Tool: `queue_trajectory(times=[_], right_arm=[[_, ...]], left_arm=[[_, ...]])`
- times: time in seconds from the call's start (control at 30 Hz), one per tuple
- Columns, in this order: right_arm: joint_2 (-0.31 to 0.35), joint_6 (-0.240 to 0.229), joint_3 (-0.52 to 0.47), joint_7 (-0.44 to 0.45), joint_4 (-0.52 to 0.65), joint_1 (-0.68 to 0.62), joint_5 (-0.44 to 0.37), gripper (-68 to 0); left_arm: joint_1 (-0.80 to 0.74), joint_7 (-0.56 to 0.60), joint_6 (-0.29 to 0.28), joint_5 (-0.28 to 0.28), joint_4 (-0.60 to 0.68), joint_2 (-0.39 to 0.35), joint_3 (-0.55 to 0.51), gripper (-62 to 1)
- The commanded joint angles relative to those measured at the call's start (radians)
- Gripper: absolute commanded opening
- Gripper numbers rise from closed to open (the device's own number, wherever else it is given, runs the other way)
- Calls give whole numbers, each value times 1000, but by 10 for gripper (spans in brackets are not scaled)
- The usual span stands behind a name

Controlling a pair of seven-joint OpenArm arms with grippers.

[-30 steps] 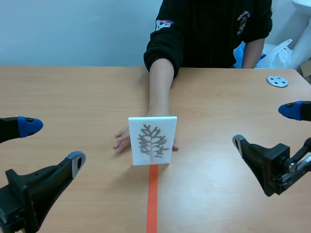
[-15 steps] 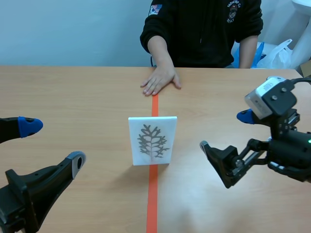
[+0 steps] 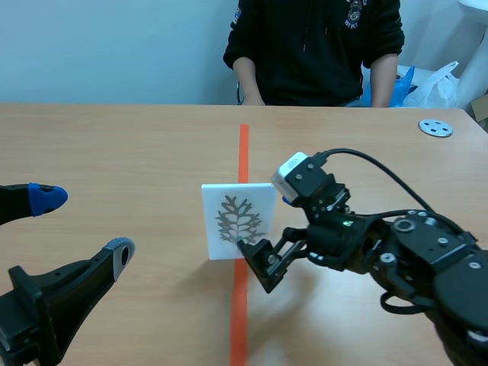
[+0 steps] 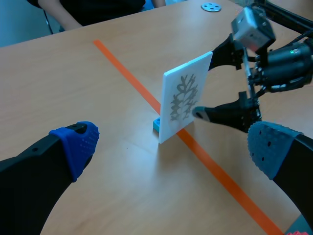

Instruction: Sort the leaf by its shape. The table is split by an orange tape line. A compound leaf with several leaflets goes to the left side, a simple leaf with one blade goes to the right side. Return to the home posture when a red brick is placed on the table.

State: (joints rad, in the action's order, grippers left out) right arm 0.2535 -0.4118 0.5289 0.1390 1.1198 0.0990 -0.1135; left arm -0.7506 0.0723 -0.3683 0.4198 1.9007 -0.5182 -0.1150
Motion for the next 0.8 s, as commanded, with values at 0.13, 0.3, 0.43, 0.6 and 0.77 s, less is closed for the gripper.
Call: queue_trajectory(times=[0.13,0.3,0.43,0.6,0.77], right_arm=[[-77,4,52,30,-63,71,43,-22],[-79,7,71,47,-68,64,48,-215],[-73,7,71,50,-68,64,48,-302],[-73,7,71,51,-68,64,48,-439],[-73,7,71,51,-68,64,48,-518]], left_arm=[[3,13,-1,6,13,2,-3,14],[3,13,-1,6,13,2,-3,14],[3,13,-1,6,13,2,-3,14],[3,13,-1,6,13,2,-3,14],[3,13,-1,6,13,2,-3,14]])
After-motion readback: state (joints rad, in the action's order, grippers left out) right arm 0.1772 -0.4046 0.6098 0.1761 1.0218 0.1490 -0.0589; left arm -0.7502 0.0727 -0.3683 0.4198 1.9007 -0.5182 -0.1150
